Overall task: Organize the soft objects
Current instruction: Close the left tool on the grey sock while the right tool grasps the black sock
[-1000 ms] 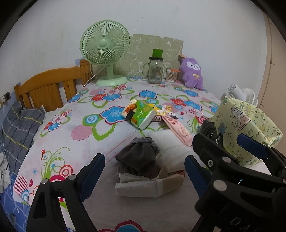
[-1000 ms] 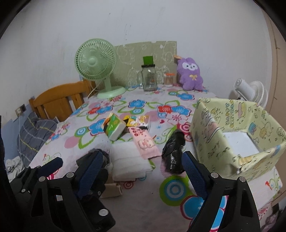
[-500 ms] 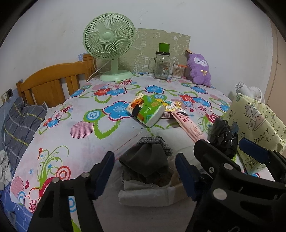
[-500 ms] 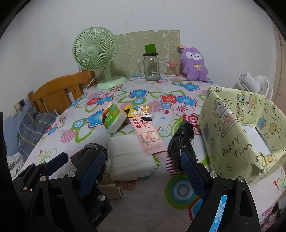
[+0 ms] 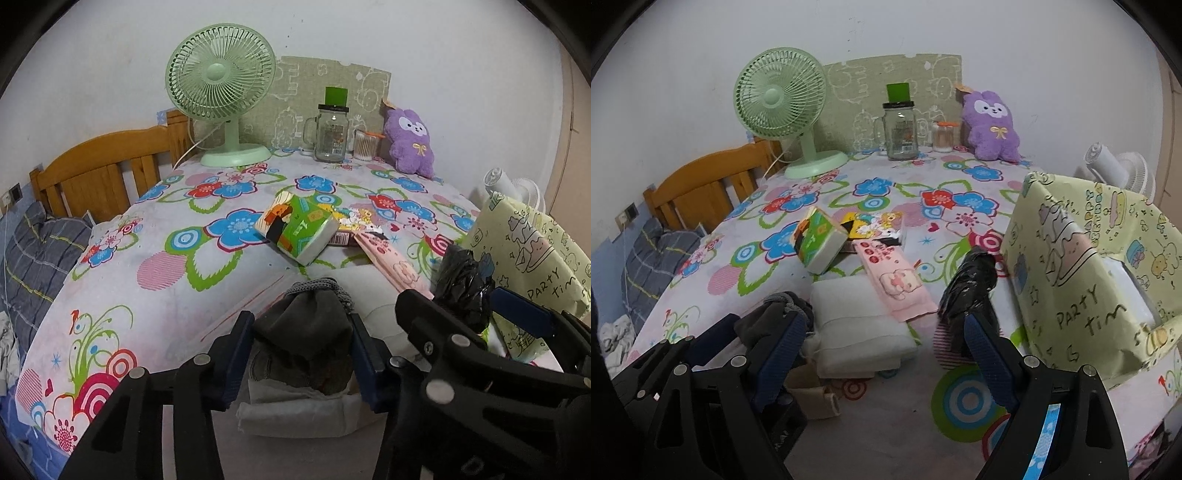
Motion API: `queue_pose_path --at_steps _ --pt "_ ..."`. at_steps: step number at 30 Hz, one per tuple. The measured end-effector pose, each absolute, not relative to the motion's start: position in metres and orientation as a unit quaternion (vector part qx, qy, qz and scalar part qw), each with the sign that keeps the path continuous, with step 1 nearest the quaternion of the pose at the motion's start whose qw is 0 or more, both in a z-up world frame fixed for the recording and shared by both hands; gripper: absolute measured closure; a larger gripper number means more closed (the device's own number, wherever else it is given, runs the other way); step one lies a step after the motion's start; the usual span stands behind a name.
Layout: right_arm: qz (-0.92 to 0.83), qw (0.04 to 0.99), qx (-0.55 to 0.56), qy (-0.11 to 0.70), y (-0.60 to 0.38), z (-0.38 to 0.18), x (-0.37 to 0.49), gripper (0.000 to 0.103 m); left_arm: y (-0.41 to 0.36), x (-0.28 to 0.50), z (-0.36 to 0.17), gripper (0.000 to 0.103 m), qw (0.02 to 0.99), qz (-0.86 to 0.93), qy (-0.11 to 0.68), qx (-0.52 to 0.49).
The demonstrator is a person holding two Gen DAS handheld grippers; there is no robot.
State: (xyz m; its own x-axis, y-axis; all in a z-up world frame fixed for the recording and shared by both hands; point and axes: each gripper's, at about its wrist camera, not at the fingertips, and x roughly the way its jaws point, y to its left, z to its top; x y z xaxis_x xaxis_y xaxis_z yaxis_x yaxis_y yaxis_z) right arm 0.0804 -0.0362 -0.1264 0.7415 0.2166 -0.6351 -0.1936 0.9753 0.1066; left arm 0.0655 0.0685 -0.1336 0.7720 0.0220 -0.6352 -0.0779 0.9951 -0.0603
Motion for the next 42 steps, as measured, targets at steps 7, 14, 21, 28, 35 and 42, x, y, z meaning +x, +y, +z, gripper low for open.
queue_pose_path --at_steps 7,14,21,28,35,42 --pt "0.079 0.937 0.023 0.341 -0.044 -0.123 0.086 0.018 0.065 0.069 -0.129 0.053 0.943 0.029 0.329 -0.037" --pt "0.061 0.933 0.018 0.355 -0.047 -0.130 0.096 0.029 0.061 0.077 -0.135 0.053 0.940 0.036 0.339 -0.022" --pt "0.037 0.926 0.019 0.376 -0.052 -0.142 0.107 0.062 0.054 0.082 -0.142 0.054 0.934 0.042 0.354 -0.012" --pt "0.039 0.924 0.024 0.380 -0.054 -0.145 0.110 0.084 0.052 0.085 -0.142 0.055 0.933 0.044 0.356 -0.009" --pt "0.045 0.926 0.025 0.373 -0.055 -0.139 0.106 0.090 0.052 0.083 -0.136 0.059 0.936 0.049 0.349 -0.006" --pt "0.054 0.930 0.027 0.364 -0.055 -0.129 0.099 0.093 0.054 0.077 -0.127 0.061 0.938 0.053 0.342 -0.009"
